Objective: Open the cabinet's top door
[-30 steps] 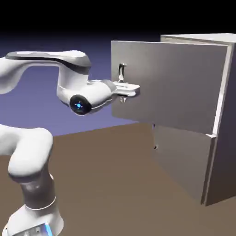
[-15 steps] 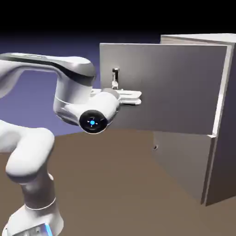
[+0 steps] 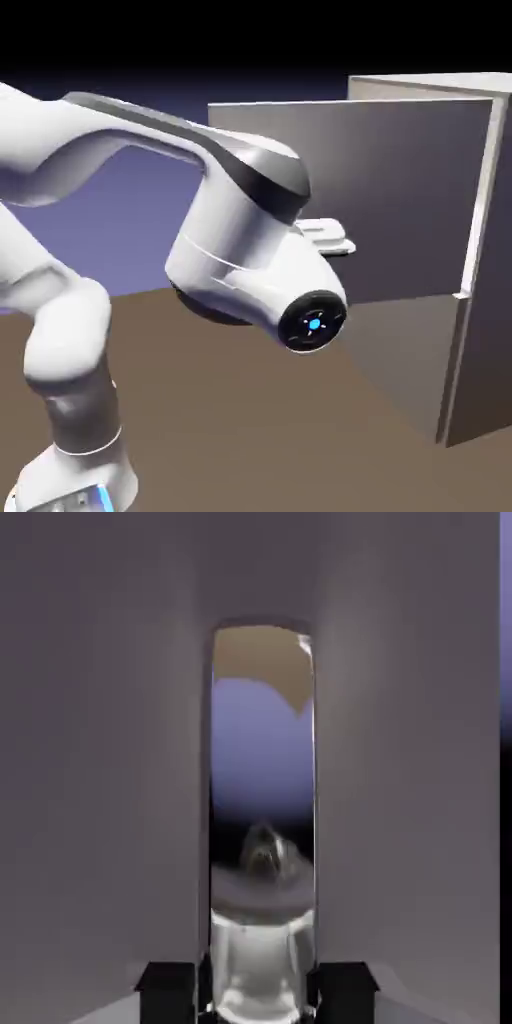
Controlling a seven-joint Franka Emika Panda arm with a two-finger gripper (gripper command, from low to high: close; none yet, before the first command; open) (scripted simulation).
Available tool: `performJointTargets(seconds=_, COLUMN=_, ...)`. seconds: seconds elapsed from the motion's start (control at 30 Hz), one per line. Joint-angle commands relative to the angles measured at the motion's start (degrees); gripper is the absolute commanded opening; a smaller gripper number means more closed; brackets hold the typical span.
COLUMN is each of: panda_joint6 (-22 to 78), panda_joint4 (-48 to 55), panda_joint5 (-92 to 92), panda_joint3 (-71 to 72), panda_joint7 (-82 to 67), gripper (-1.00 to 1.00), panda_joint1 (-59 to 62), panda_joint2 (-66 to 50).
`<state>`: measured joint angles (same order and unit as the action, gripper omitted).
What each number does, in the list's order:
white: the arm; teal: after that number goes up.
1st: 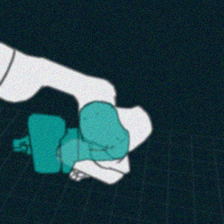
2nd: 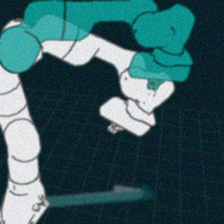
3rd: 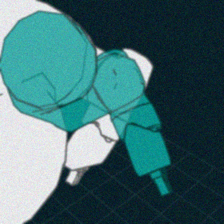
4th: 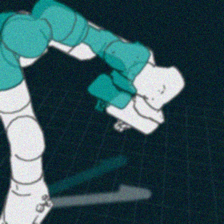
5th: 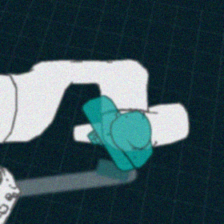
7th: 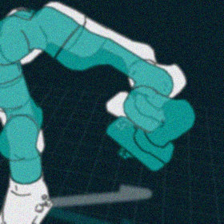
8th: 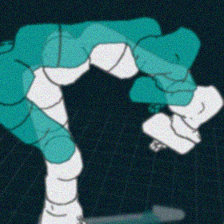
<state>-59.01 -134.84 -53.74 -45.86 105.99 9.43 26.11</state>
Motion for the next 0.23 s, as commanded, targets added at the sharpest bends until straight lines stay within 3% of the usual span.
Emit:
performJointTargets(seconds=0.0, panda_joint6=2.16, panda_joint4=1.96, panda_joint5=0.56, panda_joint3=-1.49, panda_joint7=-1.04, gripper=-1.0, panda_joint1=-1.03, panda_joint2=-2.08)
performJointTargets(seconds=0.2, panda_joint6=12.92, panda_joint4=11.52, panda_joint5=2.21, panda_joint3=-8.2, panda_joint7=-7.1, gripper=-1.0, panda_joint1=-5.15, panda_joint2=-13.09)
